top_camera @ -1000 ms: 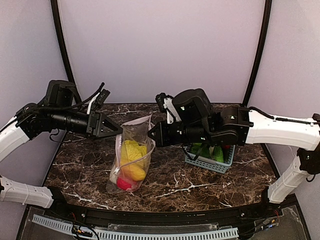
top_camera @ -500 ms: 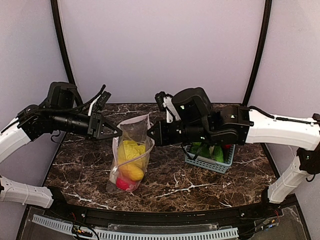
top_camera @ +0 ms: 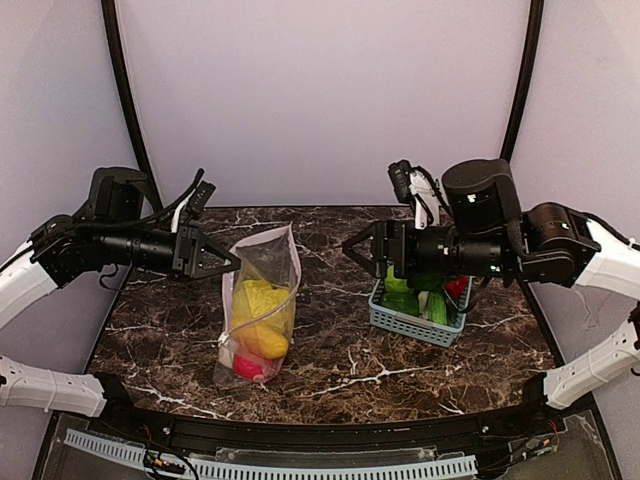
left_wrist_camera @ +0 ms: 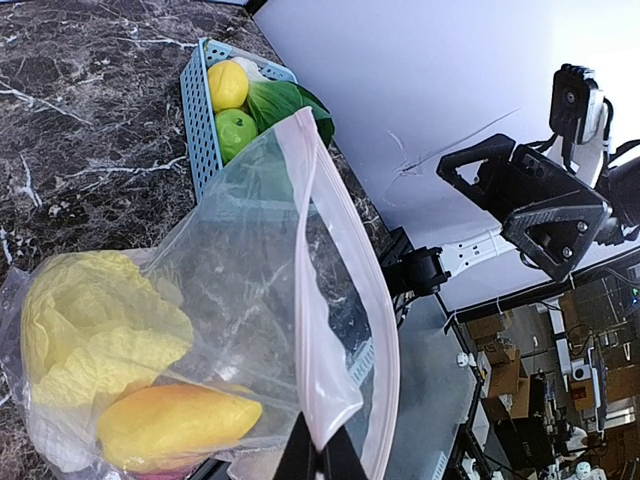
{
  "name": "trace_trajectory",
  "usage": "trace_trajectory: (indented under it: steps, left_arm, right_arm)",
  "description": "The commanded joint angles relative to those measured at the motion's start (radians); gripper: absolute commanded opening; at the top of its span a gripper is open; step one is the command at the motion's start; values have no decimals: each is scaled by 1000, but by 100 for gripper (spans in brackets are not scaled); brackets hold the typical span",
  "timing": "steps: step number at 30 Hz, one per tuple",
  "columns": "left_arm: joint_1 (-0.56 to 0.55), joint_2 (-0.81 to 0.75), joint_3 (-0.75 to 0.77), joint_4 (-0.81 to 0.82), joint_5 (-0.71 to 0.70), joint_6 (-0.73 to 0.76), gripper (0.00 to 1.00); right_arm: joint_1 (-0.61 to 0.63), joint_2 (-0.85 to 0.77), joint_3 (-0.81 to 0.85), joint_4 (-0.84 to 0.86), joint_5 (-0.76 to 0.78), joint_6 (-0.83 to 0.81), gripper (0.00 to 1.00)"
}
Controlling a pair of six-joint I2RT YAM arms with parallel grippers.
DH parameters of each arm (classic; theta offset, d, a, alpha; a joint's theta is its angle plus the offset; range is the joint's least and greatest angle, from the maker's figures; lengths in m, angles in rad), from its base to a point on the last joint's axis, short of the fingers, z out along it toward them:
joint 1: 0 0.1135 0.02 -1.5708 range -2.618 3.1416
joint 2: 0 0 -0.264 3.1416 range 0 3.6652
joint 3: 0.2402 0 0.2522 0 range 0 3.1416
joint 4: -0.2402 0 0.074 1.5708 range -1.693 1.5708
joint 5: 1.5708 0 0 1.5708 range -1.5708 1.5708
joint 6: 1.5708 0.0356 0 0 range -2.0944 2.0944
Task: Place the food in the zip-top bag and seal the zipper
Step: Pick up the fake fruit from the bin.
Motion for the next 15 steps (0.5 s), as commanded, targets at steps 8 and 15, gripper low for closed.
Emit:
trace_trajectory:
  steps: [8,15]
  left_arm:
    - [2,-45,-37,36,-40,-1,1]
    - [3,-75,-54,35,-53,-7,1]
  right_arm:
    - [-230,-50,-181,-131,-131,-21,68]
    - [-353,61,-152,-128,-161,-90,63]
